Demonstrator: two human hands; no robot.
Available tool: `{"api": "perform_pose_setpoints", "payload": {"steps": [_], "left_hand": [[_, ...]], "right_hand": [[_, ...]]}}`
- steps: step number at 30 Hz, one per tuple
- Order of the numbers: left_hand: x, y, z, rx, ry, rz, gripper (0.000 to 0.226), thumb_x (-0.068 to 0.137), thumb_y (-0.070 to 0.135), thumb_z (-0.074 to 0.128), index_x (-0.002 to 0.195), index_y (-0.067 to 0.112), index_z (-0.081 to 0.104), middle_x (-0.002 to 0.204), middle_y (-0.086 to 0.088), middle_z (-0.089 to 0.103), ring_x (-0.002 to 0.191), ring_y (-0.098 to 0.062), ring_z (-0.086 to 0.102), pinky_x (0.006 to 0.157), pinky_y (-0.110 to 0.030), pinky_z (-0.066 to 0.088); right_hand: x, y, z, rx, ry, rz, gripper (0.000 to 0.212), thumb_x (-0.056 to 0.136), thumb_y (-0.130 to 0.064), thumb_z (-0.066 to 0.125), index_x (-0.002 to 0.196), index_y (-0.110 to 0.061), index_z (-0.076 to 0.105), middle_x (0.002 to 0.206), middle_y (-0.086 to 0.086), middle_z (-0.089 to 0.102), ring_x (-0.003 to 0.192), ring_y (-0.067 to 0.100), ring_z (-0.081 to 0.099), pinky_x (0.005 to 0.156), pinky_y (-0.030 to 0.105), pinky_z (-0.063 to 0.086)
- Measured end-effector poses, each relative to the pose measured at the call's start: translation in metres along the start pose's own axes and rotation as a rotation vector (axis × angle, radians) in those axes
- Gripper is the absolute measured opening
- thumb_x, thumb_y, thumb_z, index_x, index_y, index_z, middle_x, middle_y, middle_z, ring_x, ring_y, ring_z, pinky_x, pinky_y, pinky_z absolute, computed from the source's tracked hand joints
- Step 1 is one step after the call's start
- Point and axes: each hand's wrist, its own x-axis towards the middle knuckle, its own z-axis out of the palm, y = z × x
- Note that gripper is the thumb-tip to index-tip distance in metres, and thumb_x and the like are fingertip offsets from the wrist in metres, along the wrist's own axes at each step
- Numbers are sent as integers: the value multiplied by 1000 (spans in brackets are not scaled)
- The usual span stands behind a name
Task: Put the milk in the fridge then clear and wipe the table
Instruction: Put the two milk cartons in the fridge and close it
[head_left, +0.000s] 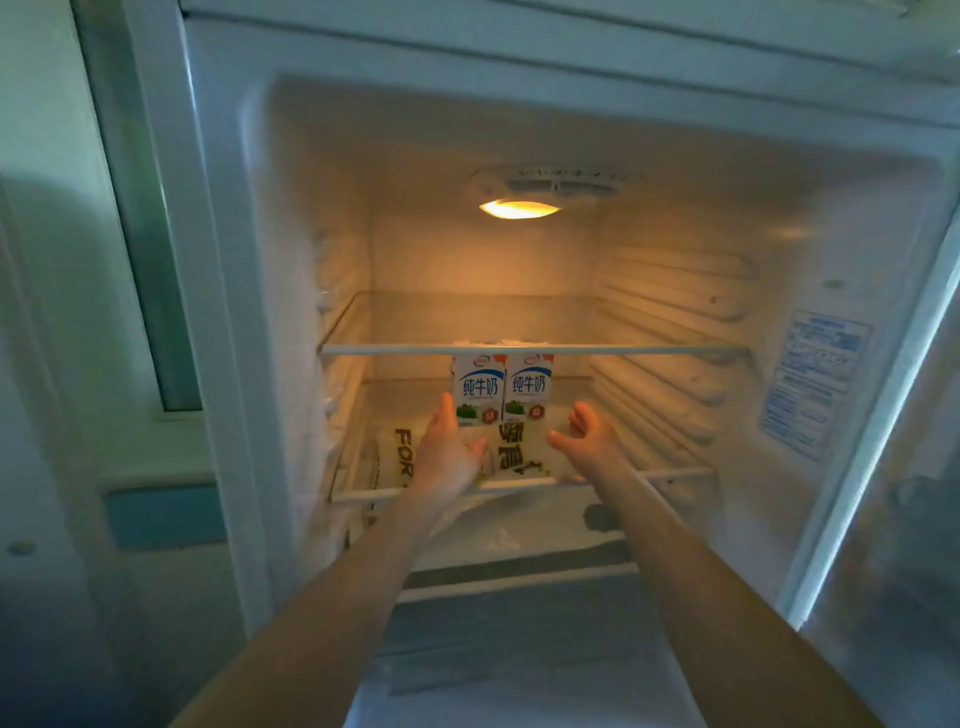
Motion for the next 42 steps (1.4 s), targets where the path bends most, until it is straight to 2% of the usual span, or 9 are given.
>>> {"api": "perform_pose_setpoints", "payload": {"steps": [3, 6, 13, 18, 21, 23, 26, 30, 42], "left_hand": [[-30, -1, -11, 47, -24, 65, 67, 88, 18, 58, 143, 14, 20, 142, -6, 39, 129, -24, 42, 105, -37, 36], [-58, -6, -19, 21, -66, 104, 59, 87, 19, 60, 137, 15, 29, 137, -4, 45, 125, -22, 45, 105, -39, 38], [-129, -19, -35, 58, -143, 111, 69, 89, 24, 55, 146, 13, 16, 127, -7, 52, 111, -27, 53, 86, -28, 42], [-168, -18, -40, 54, -192, 150, 72, 87, 23, 59, 146, 16, 18, 144, -6, 39, 129, -28, 42, 106, -41, 38], [-188, -9, -39, 69, -206, 181, 67, 90, 19, 56, 145, 11, 19, 146, -7, 36, 131, -23, 37, 100, -27, 33], [-201, -1, -39, 54, -190, 208, 64, 90, 18, 56, 143, 9, 23, 146, -8, 36, 131, -22, 36, 99, -26, 32], [-214, 5, -34, 53, -199, 231, 64, 90, 21, 56, 143, 9, 23, 148, -8, 33, 134, -23, 34, 105, -30, 30], [-238, 11, -26, 35, -225, 203, 68, 88, 24, 58, 145, 9, 23, 148, -8, 34, 135, -24, 34, 106, -32, 30], [-375, 56, 14, -24, -195, 165, 68, 91, 26, 54, 147, 13, 17, 153, -4, 25, 139, -22, 28, 109, -32, 26]], "right_hand": [[-36, -2, -2, -18, 12, -1, 57, 86, -8, 58, 138, -5, 33, 129, 3, 49, 116, 18, 47, 90, 26, 39], [-71, -2, -3, -31, 100, 4, 63, 83, -15, 62, 139, -7, 34, 140, 9, 45, 125, 24, 46, 97, 35, 41], [-166, 7, -1, 16, 167, 22, 49, 81, -3, 62, 127, 0, 44, 120, 5, 53, 114, 17, 50, 94, 29, 41], [-216, 21, -10, 33, 185, 2, 34, 80, -2, 62, 113, -9, 56, 122, 13, 58, 116, 29, 53, 100, 44, 42], [-250, 7, -21, 91, 216, -13, 30, 82, 2, 59, 97, -23, 54, 99, -5, 61, 102, 18, 55, 90, 32, 44], [-267, 4, -28, 114, 219, -37, 31, 83, 0, 59, 104, -22, 55, 90, -17, 53, 98, 10, 50, 88, 25, 39], [-283, 6, -39, 69, 241, -38, 43, 86, 0, 56, 128, -4, 47, 108, -7, 51, 104, 11, 48, 88, 21, 37], [-307, 12, -54, 2, 262, 9, 49, 87, -6, 55, 133, -4, 40, 135, 12, 49, 122, 22, 50, 97, 26, 38], [-439, 24, -114, 16, 205, -33, 41, 89, -5, 50, 130, -6, 45, 131, 10, 53, 119, 19, 52, 102, 28, 39]]}}
